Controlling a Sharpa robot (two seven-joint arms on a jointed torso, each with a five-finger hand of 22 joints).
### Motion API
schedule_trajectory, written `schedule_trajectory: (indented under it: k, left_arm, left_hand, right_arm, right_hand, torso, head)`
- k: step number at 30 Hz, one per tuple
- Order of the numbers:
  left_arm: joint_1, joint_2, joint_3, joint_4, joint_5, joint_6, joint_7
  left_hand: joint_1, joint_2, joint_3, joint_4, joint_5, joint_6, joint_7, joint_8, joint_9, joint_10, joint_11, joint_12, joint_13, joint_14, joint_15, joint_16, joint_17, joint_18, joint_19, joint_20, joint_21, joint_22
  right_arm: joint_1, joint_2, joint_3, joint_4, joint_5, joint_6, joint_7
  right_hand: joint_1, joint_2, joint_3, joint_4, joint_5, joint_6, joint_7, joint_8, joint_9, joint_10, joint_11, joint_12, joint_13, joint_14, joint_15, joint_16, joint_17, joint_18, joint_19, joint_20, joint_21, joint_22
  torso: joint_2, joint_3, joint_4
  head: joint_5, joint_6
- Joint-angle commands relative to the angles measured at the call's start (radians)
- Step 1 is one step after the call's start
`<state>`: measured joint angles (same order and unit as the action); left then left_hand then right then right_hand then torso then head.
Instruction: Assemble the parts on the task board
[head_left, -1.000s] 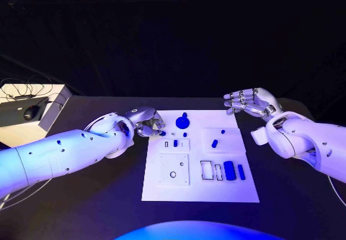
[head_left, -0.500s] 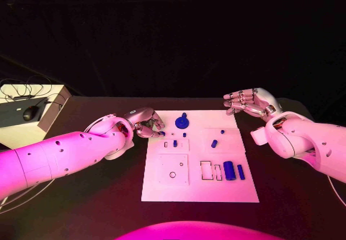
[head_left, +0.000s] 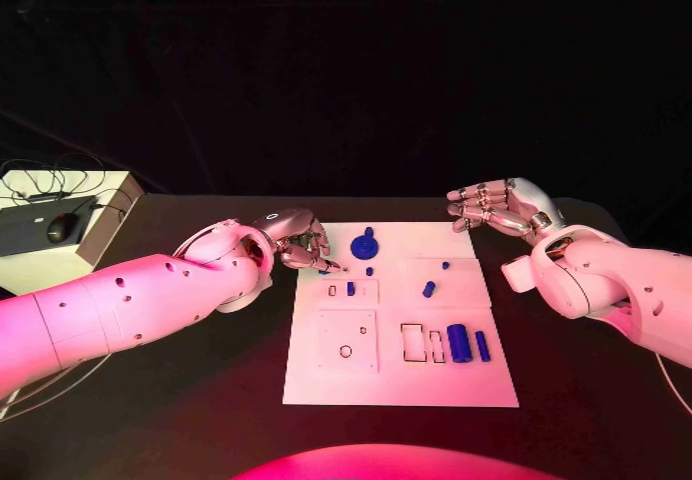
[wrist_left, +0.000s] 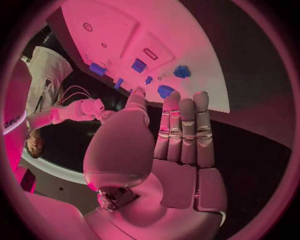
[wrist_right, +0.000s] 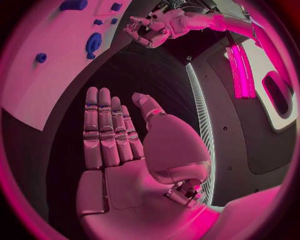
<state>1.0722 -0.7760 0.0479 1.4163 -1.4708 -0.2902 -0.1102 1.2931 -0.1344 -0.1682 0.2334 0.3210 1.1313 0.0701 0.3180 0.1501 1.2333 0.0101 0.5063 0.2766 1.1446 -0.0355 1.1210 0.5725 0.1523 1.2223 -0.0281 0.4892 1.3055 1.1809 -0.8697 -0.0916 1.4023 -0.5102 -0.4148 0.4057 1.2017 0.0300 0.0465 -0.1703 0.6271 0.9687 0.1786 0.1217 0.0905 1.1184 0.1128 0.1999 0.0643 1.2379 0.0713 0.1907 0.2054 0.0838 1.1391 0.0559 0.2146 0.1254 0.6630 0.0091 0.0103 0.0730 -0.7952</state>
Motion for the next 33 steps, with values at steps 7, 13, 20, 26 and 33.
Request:
schedule_trajectory:
  k: [7, 13, 20, 26, 33]
  left_arm:
    - [0.059, 0.048, 0.006, -0.025, 0.254, 0.323, -0.399]
    - [0.102, 0.098, 0.005, -0.071, 0.37, 0.418, -0.513]
    - [0.141, 0.15, -0.012, -0.146, 0.431, 0.488, -0.565]
    - [0.155, 0.183, -0.027, -0.184, 0.479, 0.526, -0.578]
    - [0.166, 0.217, -0.04, -0.228, 0.48, 0.578, -0.584]
  left_hand:
    - [-0.017, 0.109, 0.011, -0.012, 0.015, 0.024, -0.044, 0.041, 0.117, 0.114, -0.057, 0.077, 0.111, 0.167, -0.054, 0.05, 0.163, -0.063, 0.127, -0.069, 0.273, 0.062]
    - [-0.063, 0.138, -0.001, -0.027, 0.013, 0.054, -0.039, -0.081, 0.163, 0.148, -0.057, 0.059, 0.16, 0.218, -0.057, 0.041, 0.287, -0.067, 0.146, -0.075, 0.358, 0.073]
    - [-0.112, 0.155, -0.046, -0.016, 0.011, 0.095, -0.039, -0.165, 0.202, 0.165, -0.059, 0.052, 0.198, 0.25, -0.06, 0.038, 0.38, -0.069, 0.154, -0.078, 0.399, 0.076]
    - [-0.132, 0.139, -0.055, -0.005, 0.009, 0.104, -0.041, -0.193, 0.223, 0.165, -0.059, 0.046, 0.21, 0.255, -0.061, 0.024, 0.402, -0.067, 0.152, -0.076, 0.405, 0.075]
    - [-0.161, 0.116, -0.032, 0.021, 0.002, 0.114, -0.044, -0.202, 0.243, 0.168, -0.061, 0.045, 0.208, 0.259, -0.062, 0.019, 0.429, -0.065, 0.15, -0.074, 0.414, 0.074]
  right_arm:
    - [0.0, 0.004, 0.0, -0.002, -0.011, 0.012, -0.002]
    - [0.0, 0.007, 0.0, -0.003, -0.016, 0.013, -0.003]
    - [0.0, 0.009, 0.0, -0.003, -0.018, 0.013, -0.005]
    - [0.0, 0.01, 0.0, -0.004, -0.019, 0.014, -0.006]
    - [0.0, 0.012, 0.0, -0.005, -0.019, 0.015, -0.007]
  right_hand:
    - [0.006, -0.003, -0.001, 0.007, 0.002, 0.0, 0.007, -0.004, -0.001, 0.009, 0.0, -0.004, -0.001, 0.0, -0.004, -0.004, -0.001, -0.014, -0.007, -0.003, 0.006, 0.002]
    - [0.005, -0.003, -0.001, 0.009, 0.004, 0.0, 0.007, -0.004, -0.001, 0.009, 0.0, -0.004, -0.001, 0.001, -0.004, -0.004, -0.001, -0.014, -0.007, -0.003, 0.006, 0.001]
    - [0.005, -0.003, -0.001, 0.009, 0.004, 0.0, 0.007, -0.004, -0.001, 0.009, 0.0, -0.004, -0.001, 0.001, -0.004, -0.004, -0.001, -0.014, -0.007, -0.003, 0.006, 0.001]
    - [0.006, -0.004, 0.0, 0.009, 0.005, 0.0, 0.007, -0.004, -0.001, 0.009, 0.0, -0.005, -0.001, 0.0, -0.004, -0.004, -0.001, -0.014, -0.007, -0.003, 0.006, 0.001]
    - [0.006, -0.004, 0.0, 0.009, 0.005, 0.0, 0.007, -0.004, -0.001, 0.009, 0.0, -0.005, -0.001, 0.0, -0.004, -0.004, -0.001, -0.014, -0.007, -0.003, 0.006, 0.001]
  torso:
    - [0.0, -0.0002, 0.0006]
    - [0.0, 0.0, -0.0006]
    - [0.0, 0.0008, -0.0004]
    - [0.001, -0.0005, -0.0002]
    - [0.001, -0.0003, 0.0008]
  head:
    - [0.001, 0.003]
    - [0.004, 0.004]
    - [0.005, 0.003]
    - [0.006, 0.002]
    - [0.007, 0.002]
